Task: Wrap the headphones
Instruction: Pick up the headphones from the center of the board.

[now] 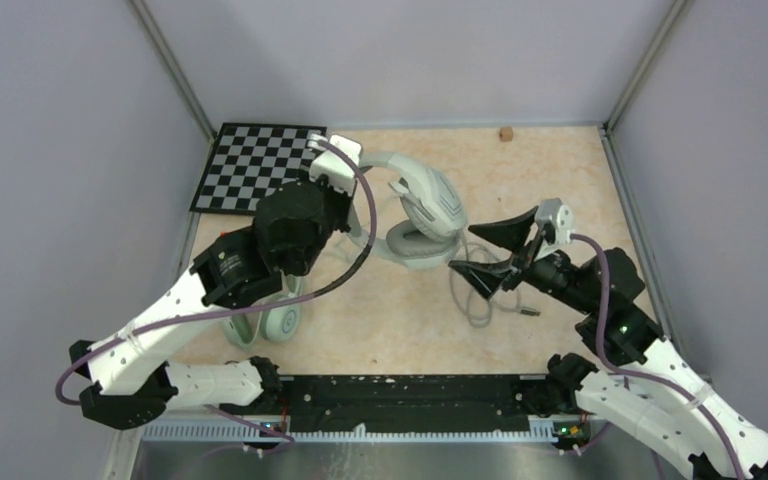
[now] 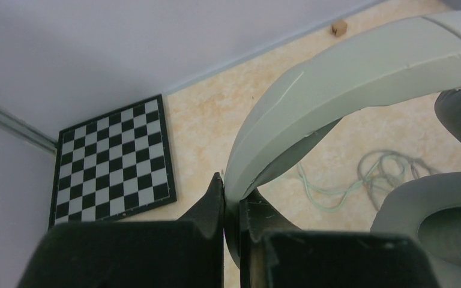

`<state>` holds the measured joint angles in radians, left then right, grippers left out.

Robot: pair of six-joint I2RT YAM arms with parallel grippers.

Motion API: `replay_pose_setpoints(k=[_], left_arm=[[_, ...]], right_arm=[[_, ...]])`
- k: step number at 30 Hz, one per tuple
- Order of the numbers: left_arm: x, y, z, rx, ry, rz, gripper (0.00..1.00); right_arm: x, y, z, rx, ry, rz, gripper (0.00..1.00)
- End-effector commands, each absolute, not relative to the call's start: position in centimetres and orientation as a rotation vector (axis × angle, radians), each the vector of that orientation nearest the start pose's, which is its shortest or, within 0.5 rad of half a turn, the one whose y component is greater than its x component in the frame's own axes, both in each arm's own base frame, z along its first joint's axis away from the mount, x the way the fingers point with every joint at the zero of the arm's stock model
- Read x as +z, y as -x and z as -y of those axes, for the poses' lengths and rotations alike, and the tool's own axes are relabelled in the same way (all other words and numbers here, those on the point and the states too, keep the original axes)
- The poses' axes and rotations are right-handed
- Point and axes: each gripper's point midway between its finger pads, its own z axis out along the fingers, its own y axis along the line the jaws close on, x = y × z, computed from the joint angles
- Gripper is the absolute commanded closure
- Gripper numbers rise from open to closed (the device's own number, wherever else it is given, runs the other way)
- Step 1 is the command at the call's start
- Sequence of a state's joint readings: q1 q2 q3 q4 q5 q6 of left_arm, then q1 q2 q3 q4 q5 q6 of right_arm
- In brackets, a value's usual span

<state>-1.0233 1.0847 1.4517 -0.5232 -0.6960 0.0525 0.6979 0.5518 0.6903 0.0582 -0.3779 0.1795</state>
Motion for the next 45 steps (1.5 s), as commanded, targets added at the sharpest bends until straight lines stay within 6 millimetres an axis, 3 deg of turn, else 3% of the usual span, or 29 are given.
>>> replay_pose_setpoints(k=[1,7,16,28,33,37,40,42,45], left_arm=[[40.8,-25.0,20.9,-0.187,-0.385,-1.746,1.00],[38.8,-25.5,22.2,-0.151,-0.425,-1.848,1.00],[36.8,-27.3,23.8,-0.167,-0.419,-1.982,1.00],[35.5,-29.2,25.1,-0.202,-0.411,-2.059,1.00],[35.2,-28.6,25.3,-0.240,-0.436,-2.069,1.00],[35.5,-28.4,24.9,-0.295,-0.437,-2.066,1.00],[36.0,-28.3,24.4,-0.335,-0.421,-2.045,0.98],[36.2,-28.2,24.0,-0.356,-0.412,-2.030,0.80],[35.2,-28.1,24.0,-0.370,-0.444,-2.015,0.62]], right_arm=[[41.4,-16.2,-20.9,0.935,0.569,-1.169,0.23],[42.8,-18.0,-20.7,0.821,0.579,-1.200,0.23],[38.9,-22.2,-21.9,0.564,0.668,-1.350,0.17],[35.2,-23.9,-23.5,0.296,0.719,-1.385,0.16],[34.5,-24.8,-24.2,0.192,0.732,-1.361,0.29],[34.8,-25.1,-24.1,0.196,0.688,-1.340,0.62],[34.7,-25.2,-24.1,0.205,0.659,-1.336,0.78],[34.9,-25.2,-23.9,0.222,0.620,-1.334,0.87],[35.4,-25.1,-23.7,0.260,0.561,-1.336,0.90]])
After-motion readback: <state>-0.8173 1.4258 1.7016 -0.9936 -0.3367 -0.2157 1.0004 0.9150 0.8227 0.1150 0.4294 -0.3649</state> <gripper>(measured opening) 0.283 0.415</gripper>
